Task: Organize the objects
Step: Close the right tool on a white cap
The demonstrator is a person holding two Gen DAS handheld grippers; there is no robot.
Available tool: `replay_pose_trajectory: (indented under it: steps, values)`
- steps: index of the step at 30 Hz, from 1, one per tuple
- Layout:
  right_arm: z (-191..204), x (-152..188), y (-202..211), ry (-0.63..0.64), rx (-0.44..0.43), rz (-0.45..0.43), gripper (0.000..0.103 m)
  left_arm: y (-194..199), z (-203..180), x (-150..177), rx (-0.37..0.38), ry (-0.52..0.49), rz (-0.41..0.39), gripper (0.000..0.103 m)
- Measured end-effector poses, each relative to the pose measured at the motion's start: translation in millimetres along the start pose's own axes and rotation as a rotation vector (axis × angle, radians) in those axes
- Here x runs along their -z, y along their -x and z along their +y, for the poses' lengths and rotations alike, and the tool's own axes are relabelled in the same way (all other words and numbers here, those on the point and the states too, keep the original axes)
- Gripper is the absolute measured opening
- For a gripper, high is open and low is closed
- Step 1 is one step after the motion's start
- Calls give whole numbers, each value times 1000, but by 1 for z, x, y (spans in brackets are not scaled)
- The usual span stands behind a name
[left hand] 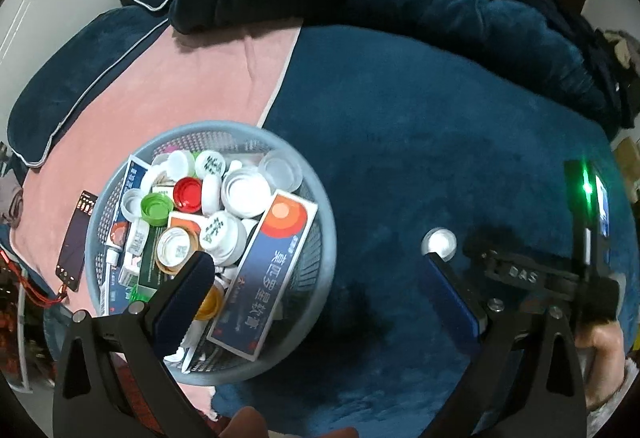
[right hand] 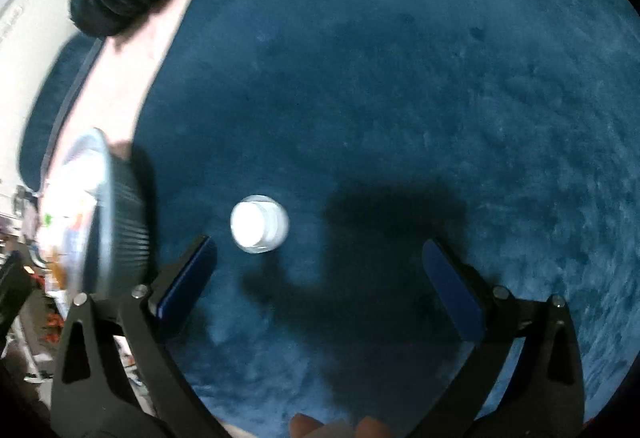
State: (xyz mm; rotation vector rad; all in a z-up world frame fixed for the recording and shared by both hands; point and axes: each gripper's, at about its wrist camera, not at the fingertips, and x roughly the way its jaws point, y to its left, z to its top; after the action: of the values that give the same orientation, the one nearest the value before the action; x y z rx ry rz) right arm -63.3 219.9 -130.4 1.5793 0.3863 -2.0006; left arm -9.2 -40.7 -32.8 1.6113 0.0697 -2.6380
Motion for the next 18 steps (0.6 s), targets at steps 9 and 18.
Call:
replay_pose_trajectory:
  steps: [9,18]
  values:
    - [11,1,-36,69,145,33,103,-2,4,4,-11,-11,15,102]
    - [6,49,-28,179,248,73,103,4,3,7,15,-28,9,102]
